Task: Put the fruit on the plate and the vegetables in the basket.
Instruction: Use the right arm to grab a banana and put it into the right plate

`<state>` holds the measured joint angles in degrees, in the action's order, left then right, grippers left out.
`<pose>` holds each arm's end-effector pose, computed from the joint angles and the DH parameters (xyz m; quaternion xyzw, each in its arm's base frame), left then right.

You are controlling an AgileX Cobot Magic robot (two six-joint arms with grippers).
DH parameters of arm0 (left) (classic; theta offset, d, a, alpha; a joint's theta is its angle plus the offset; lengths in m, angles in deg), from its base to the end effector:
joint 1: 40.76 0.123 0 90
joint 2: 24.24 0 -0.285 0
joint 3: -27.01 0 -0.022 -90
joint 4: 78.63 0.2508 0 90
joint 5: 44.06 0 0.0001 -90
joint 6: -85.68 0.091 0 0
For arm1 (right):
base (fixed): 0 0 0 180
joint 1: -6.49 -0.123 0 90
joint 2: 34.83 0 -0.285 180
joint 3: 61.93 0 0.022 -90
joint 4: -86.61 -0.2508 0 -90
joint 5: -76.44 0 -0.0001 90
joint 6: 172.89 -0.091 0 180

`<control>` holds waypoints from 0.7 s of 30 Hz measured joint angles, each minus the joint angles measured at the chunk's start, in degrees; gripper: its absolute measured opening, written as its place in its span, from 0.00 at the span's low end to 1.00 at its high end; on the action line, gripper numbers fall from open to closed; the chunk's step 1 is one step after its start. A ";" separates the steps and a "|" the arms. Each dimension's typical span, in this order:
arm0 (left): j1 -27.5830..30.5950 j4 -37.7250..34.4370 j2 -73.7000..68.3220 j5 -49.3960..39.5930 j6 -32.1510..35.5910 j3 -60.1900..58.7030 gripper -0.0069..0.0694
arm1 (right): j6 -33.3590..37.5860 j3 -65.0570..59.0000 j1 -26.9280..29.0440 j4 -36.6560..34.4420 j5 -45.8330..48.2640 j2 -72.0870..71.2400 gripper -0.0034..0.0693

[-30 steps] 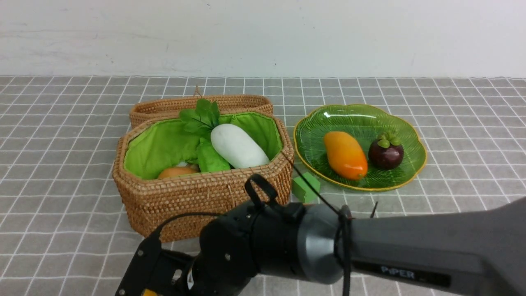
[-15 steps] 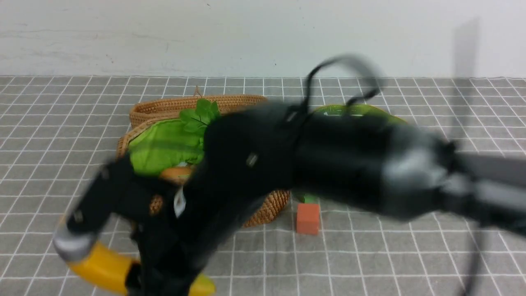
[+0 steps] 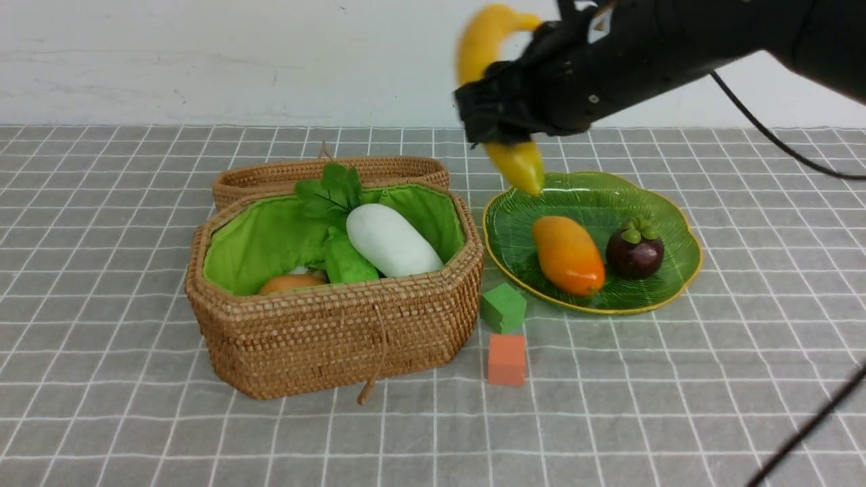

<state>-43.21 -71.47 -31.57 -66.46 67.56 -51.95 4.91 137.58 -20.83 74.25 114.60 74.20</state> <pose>0.0525 0.0021 0.1686 -0.0778 0.8079 -0.0517 0.5819 0.3636 0.2014 0.3621 -0.1485 0.8811 0.2055 0.3991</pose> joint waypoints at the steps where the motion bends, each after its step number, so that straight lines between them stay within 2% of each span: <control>1: 0.00 0.00 0.00 0.00 0.00 0.00 0.40 | -2.60 0.00 1.91 0.00 -1.88 2.46 0.47; 4: 0.00 0.00 0.00 0.00 0.00 0.00 0.40 | -6.67 0.00 4.27 0.00 -4.66 7.05 0.47; 5: 0.00 0.00 0.00 0.00 0.00 0.00 0.40 | -12.16 -0.05 5.49 -0.47 -6.78 10.41 0.47; 6: 0.00 0.00 0.00 0.00 0.00 0.00 0.40 | -12.16 -0.05 5.60 -0.47 -6.78 10.76 0.47; 7: 0.00 0.00 0.00 0.00 0.00 0.00 0.40 | -17.40 -0.05 6.29 -1.07 -8.37 13.36 0.47; 8: 0.00 0.00 0.00 0.00 0.00 0.00 0.40 | -18.63 -0.11 6.36 -1.16 -8.81 13.66 0.47; 9: 0.00 0.00 0.00 0.00 0.00 0.00 0.40 | -22.90 -0.16 6.71 -1.27 -10.57 15.93 0.47; 14: 0.00 0.00 0.00 0.00 0.00 0.00 0.40 | -25.64 -0.18 6.74 1.40 -13.10 18.31 0.48; 21: 0.00 0.00 0.00 0.00 0.00 0.00 0.40 | -26.25 -0.22 6.74 6.36 -14.54 18.35 0.83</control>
<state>-43.21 -71.47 -31.57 -66.46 67.56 -51.95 -21.33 137.36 -14.09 80.61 100.06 92.55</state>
